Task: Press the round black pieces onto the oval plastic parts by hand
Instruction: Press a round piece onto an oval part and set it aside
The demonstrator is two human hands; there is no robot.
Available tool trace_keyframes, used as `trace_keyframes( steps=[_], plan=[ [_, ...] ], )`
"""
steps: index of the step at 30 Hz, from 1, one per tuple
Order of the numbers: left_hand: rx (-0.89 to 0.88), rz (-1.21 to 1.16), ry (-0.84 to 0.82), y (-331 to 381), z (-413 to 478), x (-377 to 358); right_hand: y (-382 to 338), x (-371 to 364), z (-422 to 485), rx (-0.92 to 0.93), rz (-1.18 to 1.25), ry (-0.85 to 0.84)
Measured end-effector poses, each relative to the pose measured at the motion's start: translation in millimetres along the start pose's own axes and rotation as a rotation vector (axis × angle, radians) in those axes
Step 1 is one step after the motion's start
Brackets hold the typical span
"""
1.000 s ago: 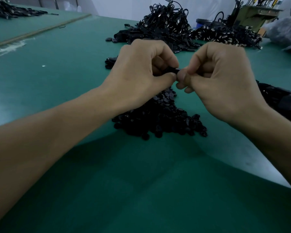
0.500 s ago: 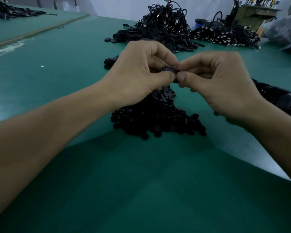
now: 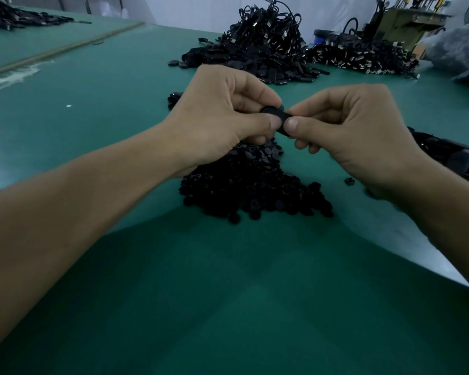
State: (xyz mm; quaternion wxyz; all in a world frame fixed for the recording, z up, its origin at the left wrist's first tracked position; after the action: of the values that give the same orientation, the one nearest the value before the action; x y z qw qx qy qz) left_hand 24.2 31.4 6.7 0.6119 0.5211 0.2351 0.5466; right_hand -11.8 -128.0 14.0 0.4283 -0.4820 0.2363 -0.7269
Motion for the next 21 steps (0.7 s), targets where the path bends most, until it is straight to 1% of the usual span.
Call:
trace_keyframes(
  steps=[9,15,19,21],
  plan=[
    [-0.036,0.077,0.061,6.0,0.0,1.8,-6.0,3.2,2.4,0.019,-0.132,0.046],
    [-0.045,0.125,0.050,8.4,0.9,2.3,-4.7,1.3,2.6,0.019,-0.099,0.042],
    [-0.094,0.200,0.041,10.3,3.1,3.9,-4.0,-3.4,2.5,0.034,-0.066,0.016],
    [-0.089,0.217,0.080,4.5,7.3,9.0,0.1,-3.6,3.6,0.025,-0.058,0.006]
  ],
)
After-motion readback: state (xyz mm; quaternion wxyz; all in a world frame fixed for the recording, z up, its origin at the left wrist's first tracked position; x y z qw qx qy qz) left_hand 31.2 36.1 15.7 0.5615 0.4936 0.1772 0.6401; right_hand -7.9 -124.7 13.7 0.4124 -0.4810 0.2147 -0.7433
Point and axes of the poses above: each hand's wrist, its own z-axis towards the middle knuckle, its own x-axis out of the back of the hand, y = z × x, the point moved 7 cm from there along z, towards the middle knuckle, and after that the axes turned 2 degrees about x, right-handed, at the moved point
